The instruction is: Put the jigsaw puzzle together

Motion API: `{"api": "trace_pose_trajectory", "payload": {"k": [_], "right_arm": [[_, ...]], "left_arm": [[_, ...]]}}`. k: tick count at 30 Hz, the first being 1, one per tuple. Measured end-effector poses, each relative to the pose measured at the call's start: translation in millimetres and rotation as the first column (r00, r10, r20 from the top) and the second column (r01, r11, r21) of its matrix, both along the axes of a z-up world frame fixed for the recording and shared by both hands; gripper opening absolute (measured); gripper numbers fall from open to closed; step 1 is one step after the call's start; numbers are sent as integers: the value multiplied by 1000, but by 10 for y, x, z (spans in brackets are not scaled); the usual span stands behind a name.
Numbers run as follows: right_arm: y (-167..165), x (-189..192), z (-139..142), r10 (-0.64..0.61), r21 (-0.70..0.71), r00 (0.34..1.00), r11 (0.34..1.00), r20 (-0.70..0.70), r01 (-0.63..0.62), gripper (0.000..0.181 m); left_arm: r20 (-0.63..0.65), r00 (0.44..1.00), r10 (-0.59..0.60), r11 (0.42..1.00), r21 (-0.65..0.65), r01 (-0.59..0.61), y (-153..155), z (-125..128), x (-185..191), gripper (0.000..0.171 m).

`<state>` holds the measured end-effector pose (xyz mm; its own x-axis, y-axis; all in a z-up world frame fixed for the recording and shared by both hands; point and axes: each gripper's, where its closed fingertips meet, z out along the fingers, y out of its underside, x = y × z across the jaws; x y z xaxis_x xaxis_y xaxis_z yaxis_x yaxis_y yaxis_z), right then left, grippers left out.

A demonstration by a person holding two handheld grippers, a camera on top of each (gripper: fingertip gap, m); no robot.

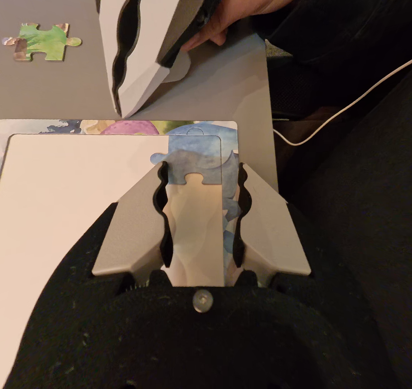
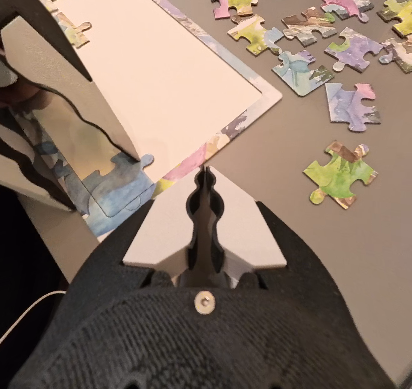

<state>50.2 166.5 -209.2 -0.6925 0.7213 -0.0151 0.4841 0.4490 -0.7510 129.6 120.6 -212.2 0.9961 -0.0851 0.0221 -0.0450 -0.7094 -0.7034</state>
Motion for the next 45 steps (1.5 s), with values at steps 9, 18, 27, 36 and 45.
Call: {"api": "trace_pose_trajectory", "payload": {"k": [9, 18, 27, 36, 45], "right_arm": [[7, -8, -1, -6, -7, 1000, 1000, 6, 6, 3], [5, -9, -3, -6, -21, 1000, 1000, 20, 6, 3], [-91, 131, 103, 98, -96, 995, 991, 4, -97, 8], [-167, 540, 236, 225, -209, 974, 953, 7, -219, 19], [-349, 621, 29, 279, -114, 956, 957, 94, -268, 26]], "left_arm": [[6, 1000, 26, 1000, -3, -26, -93, 1, -309, 62], [30, 998, 58, 998, 13, -58, -220, 103, -391, 69], [59, 921, 386, 919, 62, -389, -1277, 376, -857, 69], [63, 667, 742, 670, -41, -741, -2711, 173, -1217, 64], [197, 644, 739, 657, 2, -754, -2635, 85, -1189, 67]]}}
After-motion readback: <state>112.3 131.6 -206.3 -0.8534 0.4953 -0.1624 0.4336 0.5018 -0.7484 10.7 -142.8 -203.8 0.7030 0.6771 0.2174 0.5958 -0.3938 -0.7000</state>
